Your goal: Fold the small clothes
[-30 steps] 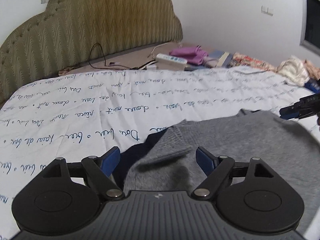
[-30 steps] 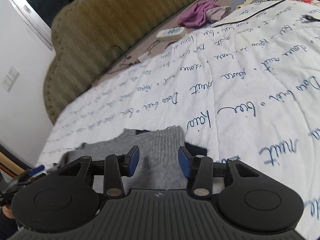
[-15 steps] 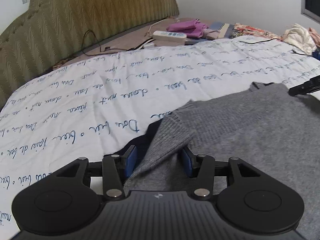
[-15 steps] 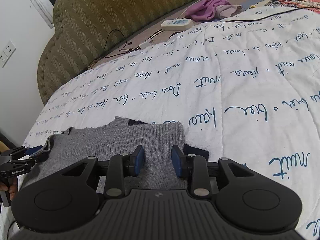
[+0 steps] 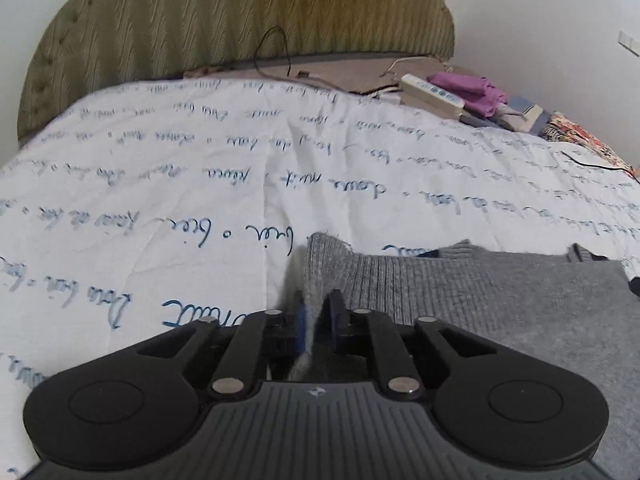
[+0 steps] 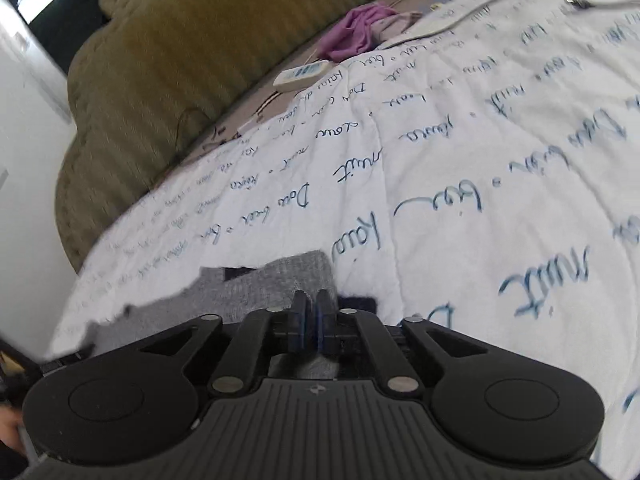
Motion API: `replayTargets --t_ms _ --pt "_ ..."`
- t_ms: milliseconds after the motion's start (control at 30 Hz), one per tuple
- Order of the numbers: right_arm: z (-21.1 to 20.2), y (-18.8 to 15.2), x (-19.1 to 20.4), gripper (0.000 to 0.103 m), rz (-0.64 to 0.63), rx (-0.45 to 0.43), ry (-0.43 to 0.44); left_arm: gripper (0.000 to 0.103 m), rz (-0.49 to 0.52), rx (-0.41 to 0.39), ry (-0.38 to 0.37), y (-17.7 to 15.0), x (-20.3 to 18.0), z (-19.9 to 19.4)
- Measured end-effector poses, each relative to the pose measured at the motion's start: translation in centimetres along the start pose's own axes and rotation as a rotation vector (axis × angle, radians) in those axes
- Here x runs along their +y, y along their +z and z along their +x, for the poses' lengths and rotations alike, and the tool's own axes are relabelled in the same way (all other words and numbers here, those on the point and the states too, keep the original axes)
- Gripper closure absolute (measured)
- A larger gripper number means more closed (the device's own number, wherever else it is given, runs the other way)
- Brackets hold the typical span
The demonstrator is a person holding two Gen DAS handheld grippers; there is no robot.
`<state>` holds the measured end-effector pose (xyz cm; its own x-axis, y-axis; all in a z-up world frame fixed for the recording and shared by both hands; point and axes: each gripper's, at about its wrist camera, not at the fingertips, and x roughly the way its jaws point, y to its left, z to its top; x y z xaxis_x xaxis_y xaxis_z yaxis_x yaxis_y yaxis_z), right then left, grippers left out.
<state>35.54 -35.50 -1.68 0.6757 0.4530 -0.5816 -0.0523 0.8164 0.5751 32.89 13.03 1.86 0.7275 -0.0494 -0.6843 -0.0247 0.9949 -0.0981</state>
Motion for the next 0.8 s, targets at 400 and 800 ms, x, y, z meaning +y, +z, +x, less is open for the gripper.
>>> replayTargets --t_ms 400,800 --pt "-18.6 -12.3 -1.3 0.045 0.256 -0.135 0.165 0.023 -0.723 -0.196 -0.210 -16.3 6.2 -18.1" --pt "-14.7 -17.2 0.1 0.044 0.438 -0.128 0.200 0.026 -0.862 -0.116 -0.355 -17.4 2.5 -13.3"
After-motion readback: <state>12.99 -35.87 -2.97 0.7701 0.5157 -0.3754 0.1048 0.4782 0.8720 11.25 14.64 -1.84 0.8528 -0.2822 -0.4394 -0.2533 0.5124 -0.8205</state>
